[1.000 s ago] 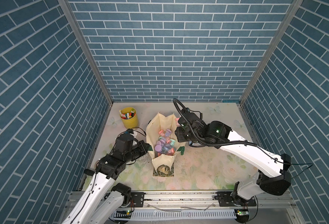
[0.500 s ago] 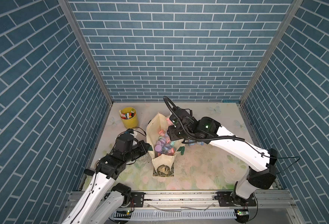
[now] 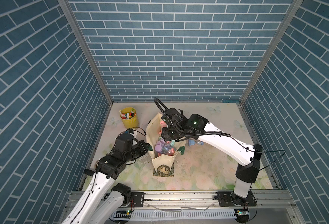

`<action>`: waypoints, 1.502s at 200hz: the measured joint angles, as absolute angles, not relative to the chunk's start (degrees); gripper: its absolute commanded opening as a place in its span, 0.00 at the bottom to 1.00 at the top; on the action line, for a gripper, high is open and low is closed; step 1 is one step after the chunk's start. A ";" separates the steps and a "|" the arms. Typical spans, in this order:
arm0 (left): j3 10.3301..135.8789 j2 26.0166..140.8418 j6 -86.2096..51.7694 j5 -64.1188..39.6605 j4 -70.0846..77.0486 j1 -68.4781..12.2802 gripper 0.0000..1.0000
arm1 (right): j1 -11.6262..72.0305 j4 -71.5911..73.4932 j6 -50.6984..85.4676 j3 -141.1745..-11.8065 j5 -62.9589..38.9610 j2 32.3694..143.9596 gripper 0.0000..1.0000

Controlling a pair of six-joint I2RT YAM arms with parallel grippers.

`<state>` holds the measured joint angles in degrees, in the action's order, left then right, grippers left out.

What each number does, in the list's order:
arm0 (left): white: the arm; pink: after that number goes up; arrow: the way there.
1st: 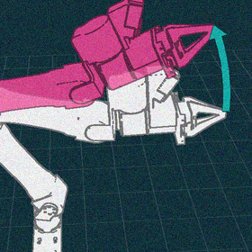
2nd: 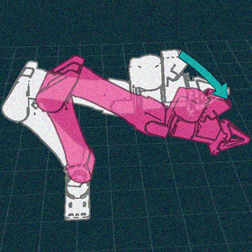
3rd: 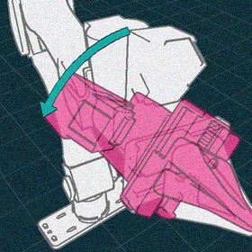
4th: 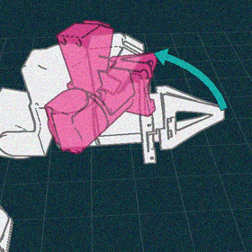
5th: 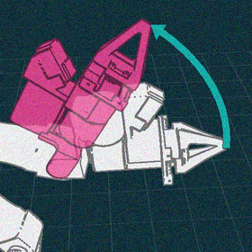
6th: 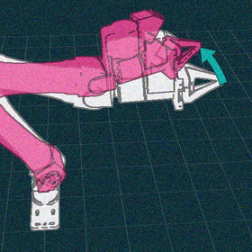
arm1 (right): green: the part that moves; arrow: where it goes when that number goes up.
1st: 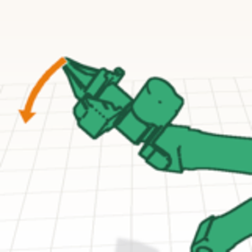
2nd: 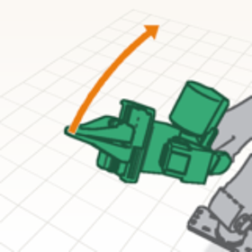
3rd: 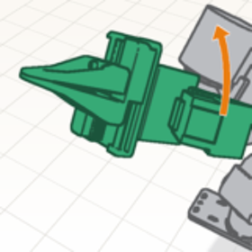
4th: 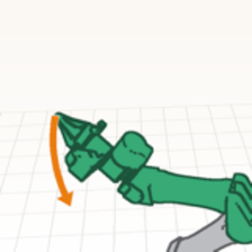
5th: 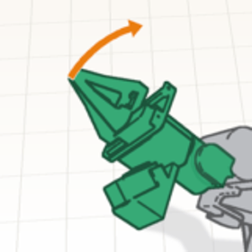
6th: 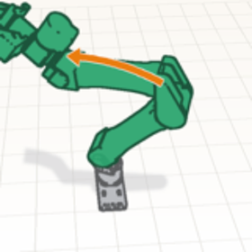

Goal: Put the hourglass into the canvas bag
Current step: Place the hourglass in the canvas bag.

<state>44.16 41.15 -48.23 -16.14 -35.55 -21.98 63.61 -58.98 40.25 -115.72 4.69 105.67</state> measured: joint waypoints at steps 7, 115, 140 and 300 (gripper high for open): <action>44.16 41.15 -48.23 -16.14 -35.55 -22.00 0.00 | 63.55 -59.02 40.25 -115.72 4.34 106.28 0.00; 44.25 41.25 -48.23 -16.16 -35.55 -22.00 0.00 | 63.31 -57.30 42.22 -110.41 -1.32 111.22 0.00; 44.31 41.39 -48.23 -16.19 -35.55 -22.00 0.00 | 63.31 -56.36 42.63 -108.29 -2.00 111.46 0.00; 44.34 41.52 -48.23 -16.19 -35.38 -21.98 0.00 | 65.04 -53.74 44.80 -102.59 -7.31 114.02 0.33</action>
<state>44.34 41.52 -48.23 -16.19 -35.38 -21.98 65.04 -53.74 44.80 -102.59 -7.31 114.02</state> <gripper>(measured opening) 0.082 0.400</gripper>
